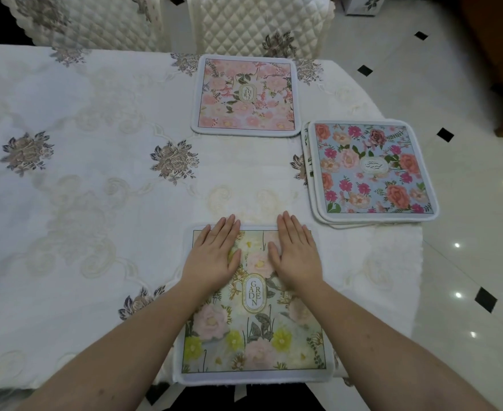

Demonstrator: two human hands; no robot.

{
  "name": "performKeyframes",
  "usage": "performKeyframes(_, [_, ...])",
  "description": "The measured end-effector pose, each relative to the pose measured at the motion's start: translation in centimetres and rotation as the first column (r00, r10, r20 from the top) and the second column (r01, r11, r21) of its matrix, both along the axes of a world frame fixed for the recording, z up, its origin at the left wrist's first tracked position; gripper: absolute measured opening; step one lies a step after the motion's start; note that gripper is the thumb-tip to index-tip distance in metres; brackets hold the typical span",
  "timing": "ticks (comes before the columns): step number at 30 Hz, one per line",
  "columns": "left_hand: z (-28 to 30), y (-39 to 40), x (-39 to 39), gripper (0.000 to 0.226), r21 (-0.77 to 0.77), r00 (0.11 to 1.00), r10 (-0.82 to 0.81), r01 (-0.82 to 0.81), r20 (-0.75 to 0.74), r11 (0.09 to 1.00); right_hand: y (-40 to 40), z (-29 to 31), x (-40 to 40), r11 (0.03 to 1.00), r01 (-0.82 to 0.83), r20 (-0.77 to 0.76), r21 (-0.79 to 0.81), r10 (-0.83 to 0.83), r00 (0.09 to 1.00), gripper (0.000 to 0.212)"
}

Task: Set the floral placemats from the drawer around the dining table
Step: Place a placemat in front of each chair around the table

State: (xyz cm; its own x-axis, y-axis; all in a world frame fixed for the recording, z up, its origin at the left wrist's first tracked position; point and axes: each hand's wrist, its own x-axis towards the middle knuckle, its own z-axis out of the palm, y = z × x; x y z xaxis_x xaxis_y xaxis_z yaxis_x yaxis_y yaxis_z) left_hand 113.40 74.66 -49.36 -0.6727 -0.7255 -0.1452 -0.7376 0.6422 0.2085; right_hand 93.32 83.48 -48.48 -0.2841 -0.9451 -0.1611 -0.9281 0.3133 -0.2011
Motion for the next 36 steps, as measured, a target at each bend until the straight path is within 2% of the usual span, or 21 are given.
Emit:
performKeyframes(7, [0.1, -1.5, 3.3, 0.065, 0.002, 0.998, 0.042, -0.042, 0.044, 0.999, 1.4, 0.0, -1.5, 1.0, 0.022, -0.016, -0.01, -0.023, 1.0, 0.066])
performKeyframes(13, [0.1, -2.4, 6.0, 0.066, 0.028, 0.997, 0.027, -0.029, 0.066, 0.999, 3.5, 0.2, -2.6, 0.992, 0.128, 0.024, -0.01, -0.128, 0.991, 0.066])
performKeyframes(18, [1.0, -2.2, 7.1, 0.067, -0.08, 0.991, 0.127, -0.124, 0.037, 0.989, 5.0, 0.6, -3.1, 0.99, 0.139, 0.0, -0.028, -0.139, 0.99, 0.064])
performKeyframes(23, [2.1, 0.8, 3.4, 0.058, -0.029, 0.985, 0.146, -0.149, -0.095, 0.988, 3.4, 2.3, 2.6, 0.989, 0.037, 0.063, -0.141, -0.028, 0.998, 0.058])
performKeyframes(26, [2.0, 3.4, 0.9, 0.058, 0.029, 0.974, 0.164, -0.161, -0.155, 0.986, 2.5, 1.7, 6.3, 0.993, 0.001, 0.08, -0.118, 0.008, 0.997, 0.056])
performKeyframes(28, [1.5, 4.9, 0.4, 0.058, 0.067, 0.971, 0.192, -0.184, -0.141, 0.981, 3.1, 1.0, 7.2, 0.998, -0.013, 0.083, -0.059, 0.018, 0.996, 0.057])
performKeyframes(31, [0.6, 7.0, 0.9, 0.057, 0.038, 0.988, 0.144, -0.141, -0.062, 0.989, 3.9, 0.1, 7.2, 0.999, -0.024, 0.044, -0.03, 0.025, 0.999, 0.057])
performKeyframes(36, [0.2, 6.7, 2.4, 0.06, 0.027, 1.0, 0.019, -0.019, -0.012, 0.999, 5.0, 0.1, 6.0, 0.998, -0.055, -0.006, -0.018, 0.055, 0.998, 0.059])
